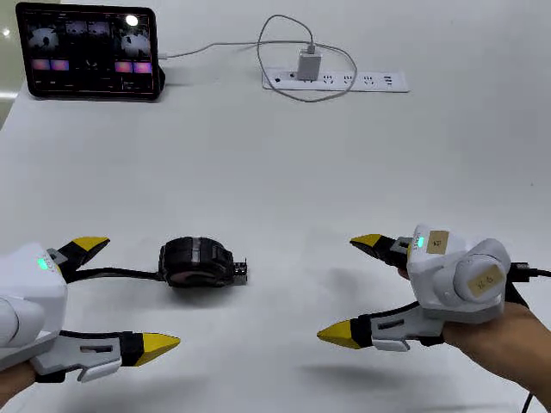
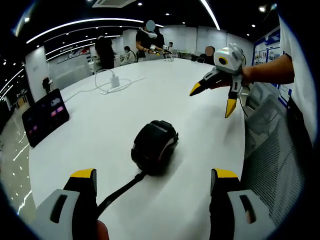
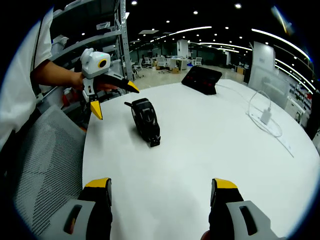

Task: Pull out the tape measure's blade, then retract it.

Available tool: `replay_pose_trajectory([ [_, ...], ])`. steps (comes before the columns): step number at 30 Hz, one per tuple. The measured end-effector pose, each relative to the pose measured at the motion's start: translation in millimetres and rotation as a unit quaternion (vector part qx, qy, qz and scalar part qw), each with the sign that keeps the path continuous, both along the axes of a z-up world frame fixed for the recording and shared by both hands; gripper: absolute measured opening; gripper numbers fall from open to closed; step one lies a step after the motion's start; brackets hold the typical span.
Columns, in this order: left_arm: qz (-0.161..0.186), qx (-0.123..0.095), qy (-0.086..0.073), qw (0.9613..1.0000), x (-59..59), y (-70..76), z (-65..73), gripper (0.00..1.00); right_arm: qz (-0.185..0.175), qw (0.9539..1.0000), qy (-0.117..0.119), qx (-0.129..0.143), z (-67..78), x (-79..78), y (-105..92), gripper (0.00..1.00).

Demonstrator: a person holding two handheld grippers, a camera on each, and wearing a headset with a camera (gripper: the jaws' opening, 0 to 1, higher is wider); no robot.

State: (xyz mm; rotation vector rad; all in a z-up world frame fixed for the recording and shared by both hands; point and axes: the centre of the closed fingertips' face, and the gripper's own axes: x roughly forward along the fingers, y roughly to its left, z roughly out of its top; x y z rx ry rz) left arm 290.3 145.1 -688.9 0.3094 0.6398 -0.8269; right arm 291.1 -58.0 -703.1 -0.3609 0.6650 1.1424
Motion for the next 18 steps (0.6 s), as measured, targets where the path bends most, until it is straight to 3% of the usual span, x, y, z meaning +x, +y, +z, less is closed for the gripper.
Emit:
replay_pose_trajectory([
  [18, -0.057, 0.027, -0.004, 0.9980, 17.5, -14.6, -11.3, 0.82, 0.037, 0.9993, -0.002, 0.002, -6.9, 19.9, 24.8, 0.80],
])
